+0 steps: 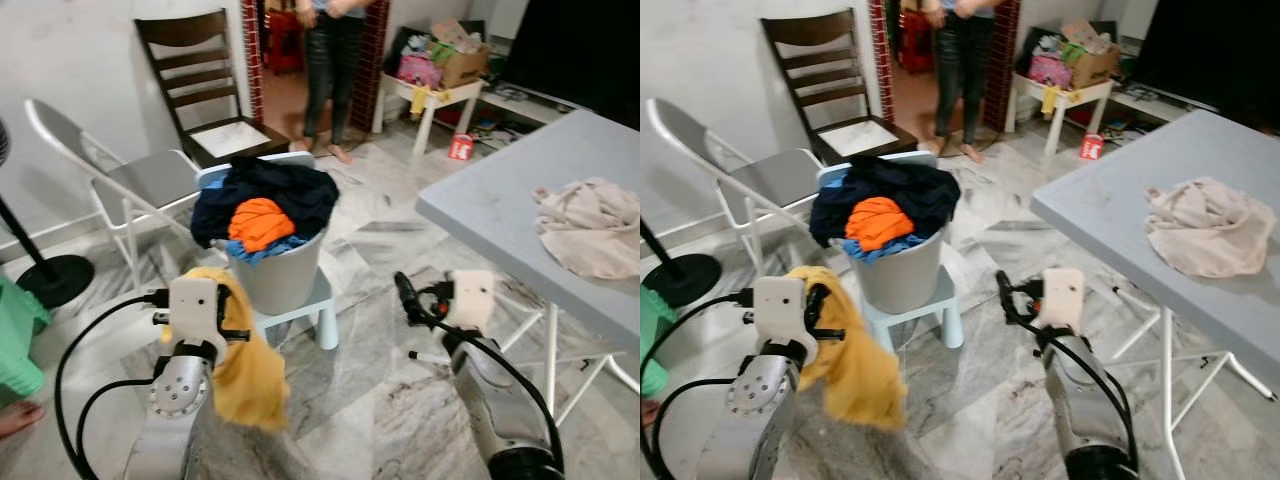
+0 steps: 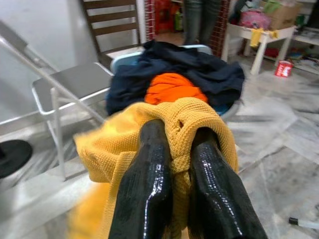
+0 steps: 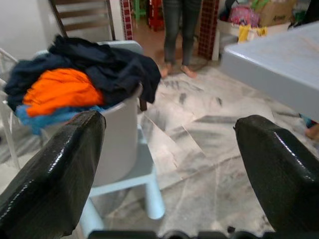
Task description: Hang hanger
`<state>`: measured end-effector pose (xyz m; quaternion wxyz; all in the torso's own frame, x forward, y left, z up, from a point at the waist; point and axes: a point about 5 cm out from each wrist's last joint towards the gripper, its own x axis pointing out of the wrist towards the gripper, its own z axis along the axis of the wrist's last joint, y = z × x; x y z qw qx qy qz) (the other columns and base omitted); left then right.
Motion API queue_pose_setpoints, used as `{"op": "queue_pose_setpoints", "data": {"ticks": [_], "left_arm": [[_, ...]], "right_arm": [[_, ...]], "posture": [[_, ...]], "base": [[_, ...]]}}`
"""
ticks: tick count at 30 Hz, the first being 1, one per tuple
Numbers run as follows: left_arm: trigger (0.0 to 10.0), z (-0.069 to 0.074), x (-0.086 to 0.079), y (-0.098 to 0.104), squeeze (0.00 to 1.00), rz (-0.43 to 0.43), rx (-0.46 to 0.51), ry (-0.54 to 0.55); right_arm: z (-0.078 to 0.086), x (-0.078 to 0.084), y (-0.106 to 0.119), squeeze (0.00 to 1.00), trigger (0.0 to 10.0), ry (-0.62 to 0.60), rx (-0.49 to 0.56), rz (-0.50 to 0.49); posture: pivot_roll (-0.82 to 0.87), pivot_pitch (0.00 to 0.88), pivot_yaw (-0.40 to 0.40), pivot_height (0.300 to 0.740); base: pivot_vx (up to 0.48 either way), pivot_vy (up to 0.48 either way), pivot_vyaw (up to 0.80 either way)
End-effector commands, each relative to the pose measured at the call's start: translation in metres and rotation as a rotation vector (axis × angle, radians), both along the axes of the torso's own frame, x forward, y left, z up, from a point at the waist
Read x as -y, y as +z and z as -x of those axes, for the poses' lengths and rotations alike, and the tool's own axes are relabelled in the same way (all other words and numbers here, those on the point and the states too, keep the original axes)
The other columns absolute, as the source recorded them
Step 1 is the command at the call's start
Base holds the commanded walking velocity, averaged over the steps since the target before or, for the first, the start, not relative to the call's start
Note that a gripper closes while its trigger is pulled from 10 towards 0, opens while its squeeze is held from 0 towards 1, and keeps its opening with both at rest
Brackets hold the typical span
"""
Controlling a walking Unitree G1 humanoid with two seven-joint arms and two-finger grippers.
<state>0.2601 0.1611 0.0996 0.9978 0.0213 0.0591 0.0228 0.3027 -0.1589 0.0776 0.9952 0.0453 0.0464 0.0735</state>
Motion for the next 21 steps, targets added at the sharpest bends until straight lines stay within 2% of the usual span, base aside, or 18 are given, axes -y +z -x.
{"op": "queue_pose_setpoints", "data": {"ticks": [1, 21], "left_arm": [[10.0, -0.0038, -0.0039, 0.0104, 0.00, 0.022, 0.046, 0.018], [10.0, -0.0033, -0.0090, 0.0129, 0.00, 0.095, 0.070, 0.005]], "right_arm": [[-0.0029, -0.0013, 0.0052, 0.00, 10.0, 0.007, 0.016, 0.007], [-0.0022, -0.0021, 0.0045, 0.00, 10.0, 0.013, 0.015, 0.016]], "posture": [[0.05, 0.000, -0.029, 0.740], [0.04, 0.000, -0.029, 0.740]], "base": [[0.000, 0.000, 0.00], [0.012, 0.000, -0.79]]}}
